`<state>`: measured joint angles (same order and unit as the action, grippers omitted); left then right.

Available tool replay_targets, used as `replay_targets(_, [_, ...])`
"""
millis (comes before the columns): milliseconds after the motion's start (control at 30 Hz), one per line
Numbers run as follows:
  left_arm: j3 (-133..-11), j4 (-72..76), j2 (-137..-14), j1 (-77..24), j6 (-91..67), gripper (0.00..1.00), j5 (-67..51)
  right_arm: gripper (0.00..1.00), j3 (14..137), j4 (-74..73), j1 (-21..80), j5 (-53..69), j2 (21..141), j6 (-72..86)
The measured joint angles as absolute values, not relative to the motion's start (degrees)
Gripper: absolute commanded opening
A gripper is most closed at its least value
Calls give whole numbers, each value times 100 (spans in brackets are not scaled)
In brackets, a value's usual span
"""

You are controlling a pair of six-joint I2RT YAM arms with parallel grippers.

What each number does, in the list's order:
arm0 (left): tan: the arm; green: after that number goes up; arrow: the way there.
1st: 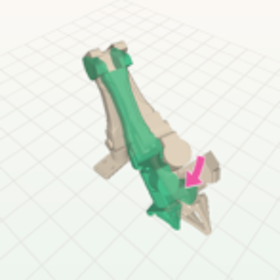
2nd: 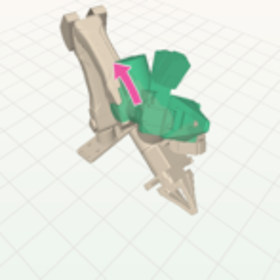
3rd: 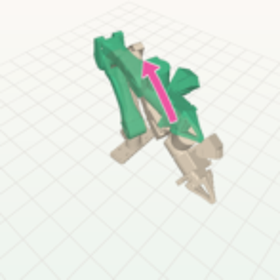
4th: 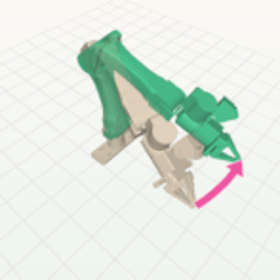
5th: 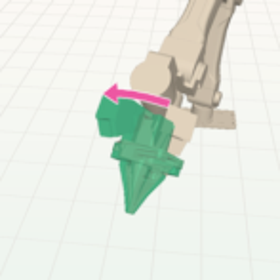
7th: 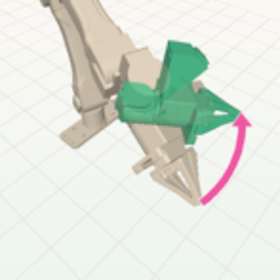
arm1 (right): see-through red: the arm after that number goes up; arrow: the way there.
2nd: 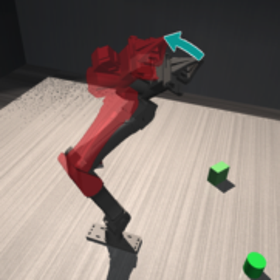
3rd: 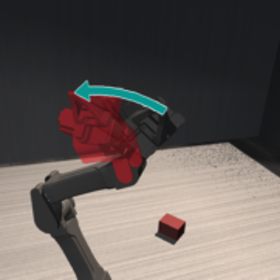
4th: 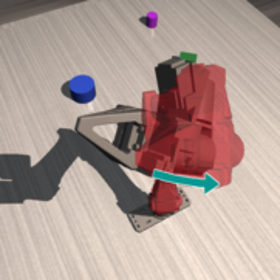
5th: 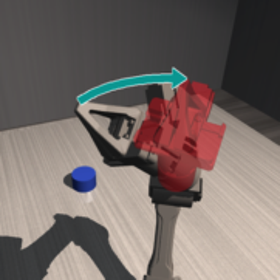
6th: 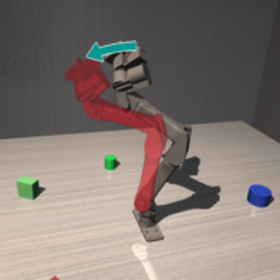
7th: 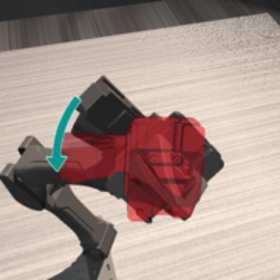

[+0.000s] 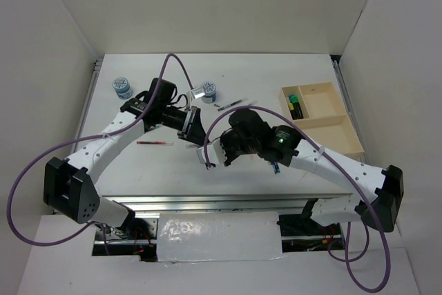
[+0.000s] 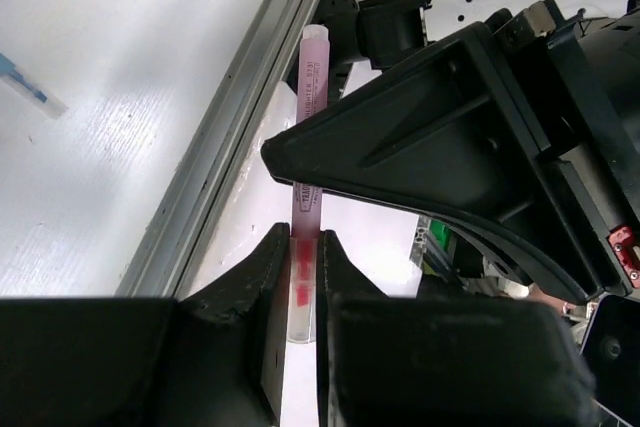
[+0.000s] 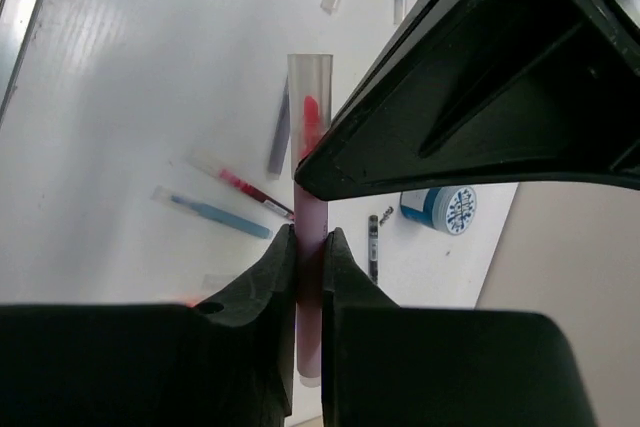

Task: Sort the stationery into containers
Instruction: Place the pen in the storage box.

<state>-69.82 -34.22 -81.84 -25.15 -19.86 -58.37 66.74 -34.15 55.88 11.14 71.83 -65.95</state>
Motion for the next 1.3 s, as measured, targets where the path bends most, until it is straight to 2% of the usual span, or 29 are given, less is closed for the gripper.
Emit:
replay_targets(33, [-6980, -3439, -8182, -2486, -1988, 36, -5852, 1, 6665, -3374, 5603, 1083, 7183, -6606])
replay_targets(67, [-6973, -3428, -8182, -2464, -1984, 46, -5870, 0, 6650, -3343, 5612, 1068, 7177, -6617])
replay_targets(100, [-6973, -3415, -8176, -2434, -1988, 68, -5889, 0, 6619, -3310, 5612, 1055, 7146, -6604])
replay_targets(133, [-6971, -3389, -8156, -2405, -2025, 81, -5898, 0, 6563, -3304, 5612, 1046, 7094, -6602])
replay_targets(200, [-6973, -3356, -8082, -2305, -2021, 99, -5902, 0, 6412, -3310, 5612, 1020, 6938, -6591])
replay_targets(400, [-7220, -3092, -7717, -1236, -2294, 99, -5596, 0, 5874, -3463, 5555, 847, 6180, -6208])
replay_targets(500, [-7301, -2659, -7395, -438, -2464, 99, -5218, 0, 5548, -3629, 5166, 886, 5649, -5555])
replay_targets(567, [-7301, -2526, -7205, -158, -2467, 99, -4893, 0, 5459, -3732, 4462, 1046, 5448, -4899])
replay_targets(667, [-7297, -2475, -7017, -78, -2394, 99, -4569, 0, 5433, -3776, 2928, 1337, 5395, -3979])
replay_targets(700, [-7286, -2473, -6987, -80, -2364, 99, -4506, 0, 5428, -3785, 2132, 1422, 5437, -3734])
replay_targets(900, [-6912, -2545, -6958, -95, -1903, 99, -4313, 0, 5422, -4032, -628, 2228, 5793, -2974])
replay_targets(1067, [-6552, -2539, -6954, -60, -1793, 99, -4213, 0, 5419, -4307, -1704, 2687, 6243, -2904])
replay_targets(1300, [-6523, -2580, -6958, 56, -1660, 99, -4060, 0, 5013, -4324, -1977, 2897, 6558, -2899])
